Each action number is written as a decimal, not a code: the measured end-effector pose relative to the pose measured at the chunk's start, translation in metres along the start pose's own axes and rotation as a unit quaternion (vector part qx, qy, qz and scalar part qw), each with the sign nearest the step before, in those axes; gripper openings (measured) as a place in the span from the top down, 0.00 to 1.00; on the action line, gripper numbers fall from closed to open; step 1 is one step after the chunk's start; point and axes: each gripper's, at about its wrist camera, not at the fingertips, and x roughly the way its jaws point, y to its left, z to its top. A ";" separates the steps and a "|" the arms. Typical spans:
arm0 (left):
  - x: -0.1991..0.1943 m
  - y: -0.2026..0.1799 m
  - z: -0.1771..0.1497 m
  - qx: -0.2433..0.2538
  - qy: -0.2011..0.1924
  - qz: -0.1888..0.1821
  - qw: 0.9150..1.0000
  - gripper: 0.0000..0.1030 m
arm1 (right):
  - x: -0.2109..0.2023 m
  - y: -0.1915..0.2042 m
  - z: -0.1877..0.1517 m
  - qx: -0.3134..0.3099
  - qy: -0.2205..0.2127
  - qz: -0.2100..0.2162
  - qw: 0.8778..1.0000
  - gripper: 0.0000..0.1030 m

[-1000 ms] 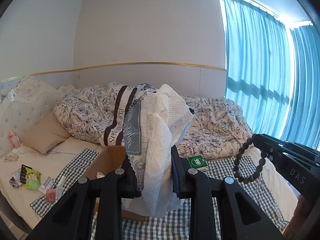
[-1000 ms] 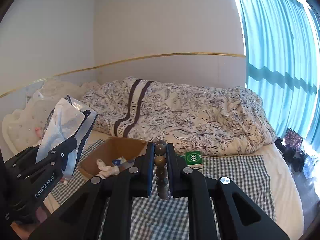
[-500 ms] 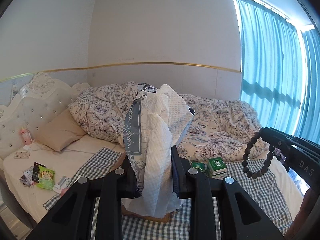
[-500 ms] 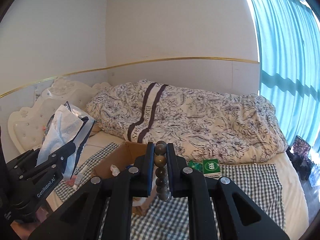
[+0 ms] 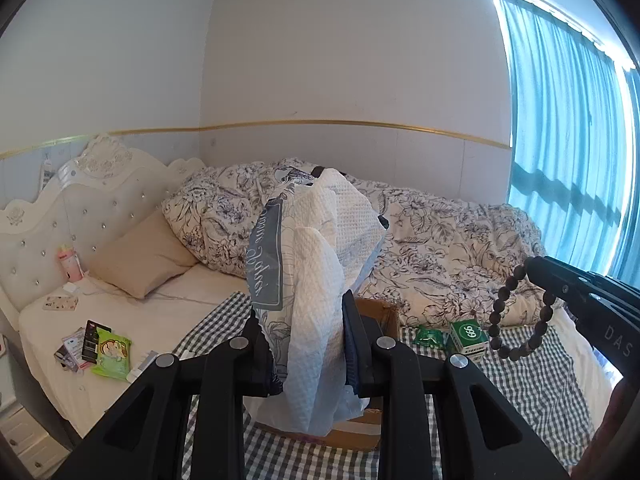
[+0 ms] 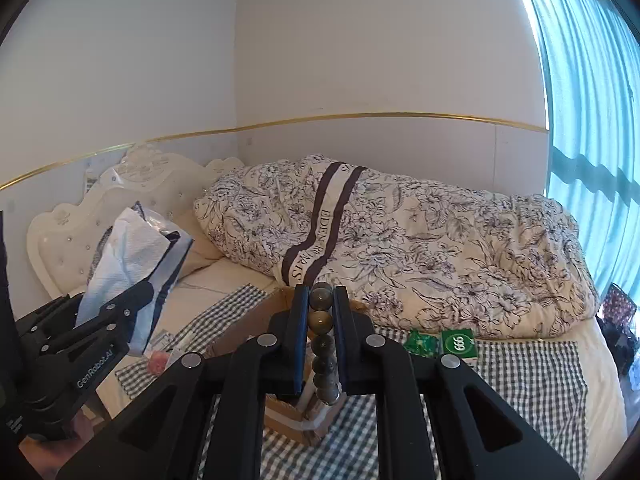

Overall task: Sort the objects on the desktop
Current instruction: 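Carry the wipes pack with the left gripper while the right carries the bracelet to the box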

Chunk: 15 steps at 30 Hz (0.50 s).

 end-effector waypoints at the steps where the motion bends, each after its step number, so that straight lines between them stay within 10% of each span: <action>1: 0.004 0.002 0.003 -0.001 0.002 -0.001 1.000 0.75 | 0.004 0.002 0.001 0.000 0.001 0.002 1.000 0.89; 15: 0.065 0.022 -0.003 0.006 0.037 0.007 0.999 0.74 | 0.069 0.016 0.004 -0.004 0.025 0.024 0.999 0.89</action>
